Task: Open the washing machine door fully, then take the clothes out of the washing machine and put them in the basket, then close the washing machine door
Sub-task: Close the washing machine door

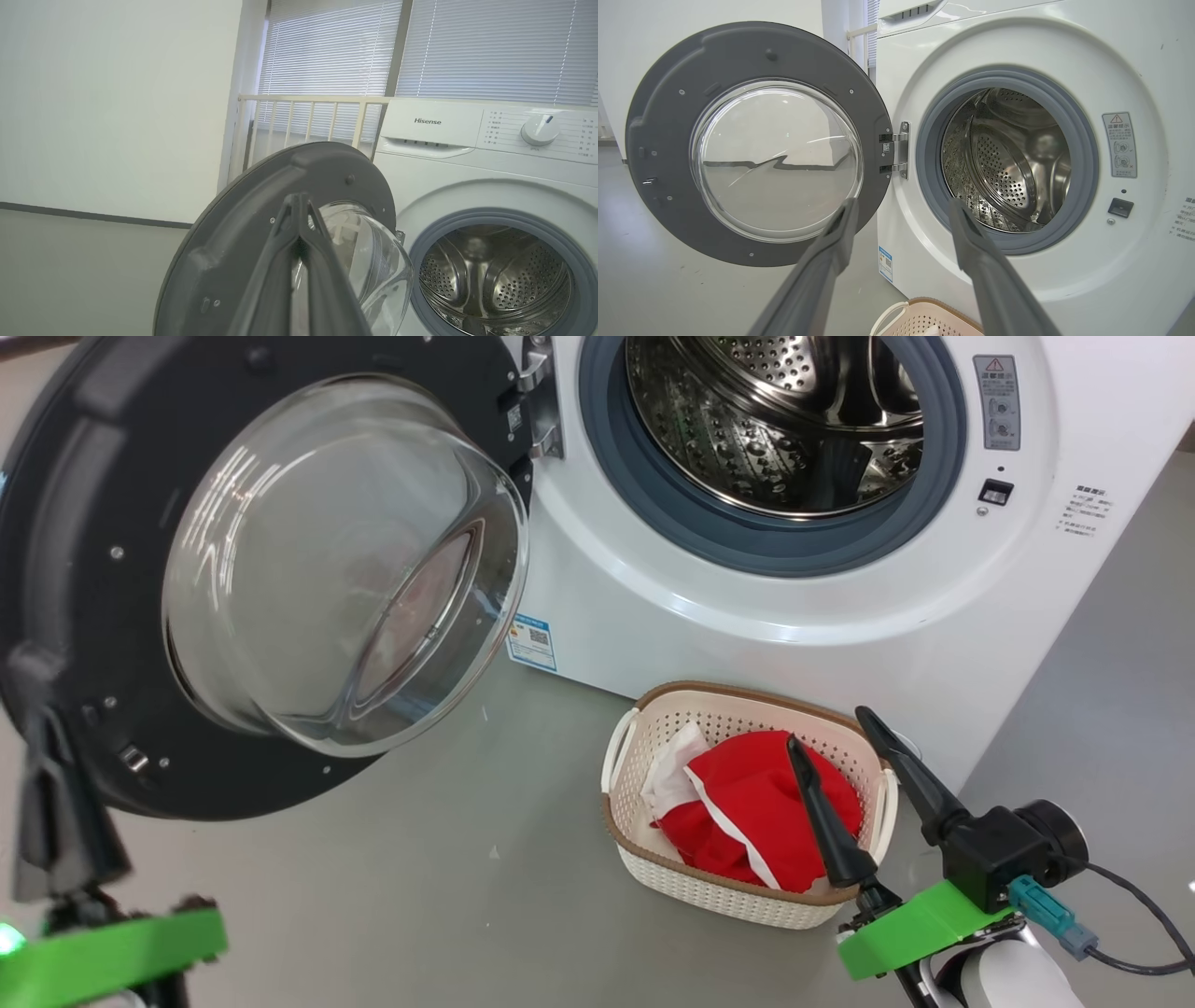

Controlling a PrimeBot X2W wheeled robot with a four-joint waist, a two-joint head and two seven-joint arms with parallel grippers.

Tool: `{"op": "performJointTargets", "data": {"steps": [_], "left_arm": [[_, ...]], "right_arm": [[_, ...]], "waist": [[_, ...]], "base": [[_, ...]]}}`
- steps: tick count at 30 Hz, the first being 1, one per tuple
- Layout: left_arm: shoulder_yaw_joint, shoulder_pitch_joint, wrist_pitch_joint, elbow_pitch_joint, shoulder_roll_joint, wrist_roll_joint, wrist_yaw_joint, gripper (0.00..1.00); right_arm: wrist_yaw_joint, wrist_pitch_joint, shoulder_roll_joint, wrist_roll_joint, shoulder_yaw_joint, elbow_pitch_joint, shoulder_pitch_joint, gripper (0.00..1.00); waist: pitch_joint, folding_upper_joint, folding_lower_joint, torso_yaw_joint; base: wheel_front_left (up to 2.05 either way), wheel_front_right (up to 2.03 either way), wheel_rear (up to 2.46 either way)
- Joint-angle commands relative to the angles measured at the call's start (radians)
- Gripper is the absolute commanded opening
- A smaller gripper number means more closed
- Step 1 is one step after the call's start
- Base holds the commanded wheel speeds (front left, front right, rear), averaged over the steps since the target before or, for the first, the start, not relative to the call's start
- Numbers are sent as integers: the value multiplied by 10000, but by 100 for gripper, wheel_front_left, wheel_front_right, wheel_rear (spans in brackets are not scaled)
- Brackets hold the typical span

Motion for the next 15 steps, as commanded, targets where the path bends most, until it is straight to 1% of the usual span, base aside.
{"op": "performJointTargets", "data": {"steps": [1, 5, 8, 12, 15], "left_arm": [[528, -600, -20, -130, 277, -296, -103, 0], [1130, -1498, 102, 349, 833, -759, -274, 0], [1605, -2275, 217, 991, 1233, -1226, -404, 0], [2061, -3429, 350, 2434, 1953, -1703, -713, 0], [2285, -4290, 533, 3675, 2330, -2095, -880, 0]], "right_arm": [[48, -63, 22, -95, 191, -202, -166, 100], [48, -63, 22, -174, 246, -141, -219, 100], [48, -59, 22, -195, 255, -101, -235, 100], [48, -39, 22, -181, 230, -52, -249, 100], [48, -40, 22, -165, 207, -21, -264, 100]], "waist": [[-3, 0, 0, -69], [14, 0, 0, -220], [-4, 0, 0, -325], [-47, 0, 0, -473], [-75, 0, 0, -585]], "base": [[0, 0, 0], [0, 0, 0], [0, 0, 0], [0, 0, 0], [0, 0, 0]]}}
